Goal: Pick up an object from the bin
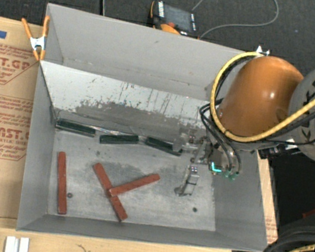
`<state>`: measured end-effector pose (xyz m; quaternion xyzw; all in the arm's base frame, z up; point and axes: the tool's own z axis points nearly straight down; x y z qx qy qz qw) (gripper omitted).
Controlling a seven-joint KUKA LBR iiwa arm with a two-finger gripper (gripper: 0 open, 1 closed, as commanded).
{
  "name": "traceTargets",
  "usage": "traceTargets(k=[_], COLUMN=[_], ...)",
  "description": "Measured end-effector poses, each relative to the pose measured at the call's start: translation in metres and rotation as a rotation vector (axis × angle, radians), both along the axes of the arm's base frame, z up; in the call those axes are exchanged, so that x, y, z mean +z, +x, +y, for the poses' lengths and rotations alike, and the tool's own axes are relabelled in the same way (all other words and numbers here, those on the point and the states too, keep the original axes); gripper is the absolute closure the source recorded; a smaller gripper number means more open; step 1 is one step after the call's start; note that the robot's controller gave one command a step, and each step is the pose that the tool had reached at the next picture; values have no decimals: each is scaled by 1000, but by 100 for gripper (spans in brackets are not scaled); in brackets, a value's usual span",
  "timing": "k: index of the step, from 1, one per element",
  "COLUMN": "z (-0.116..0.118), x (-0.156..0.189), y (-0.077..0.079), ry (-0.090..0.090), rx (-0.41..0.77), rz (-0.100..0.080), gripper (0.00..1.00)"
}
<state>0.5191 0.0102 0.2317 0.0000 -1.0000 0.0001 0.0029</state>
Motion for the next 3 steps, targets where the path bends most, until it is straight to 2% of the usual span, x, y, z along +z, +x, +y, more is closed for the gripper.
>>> traceTargets(k=[1,2,3], z=[34,34,35], x=[-155,-152,-5], y=[39,40,43], ry=[3,3,0], rx=[379,378,416], rz=[-2,-8,-17], gripper=[0,100,100])
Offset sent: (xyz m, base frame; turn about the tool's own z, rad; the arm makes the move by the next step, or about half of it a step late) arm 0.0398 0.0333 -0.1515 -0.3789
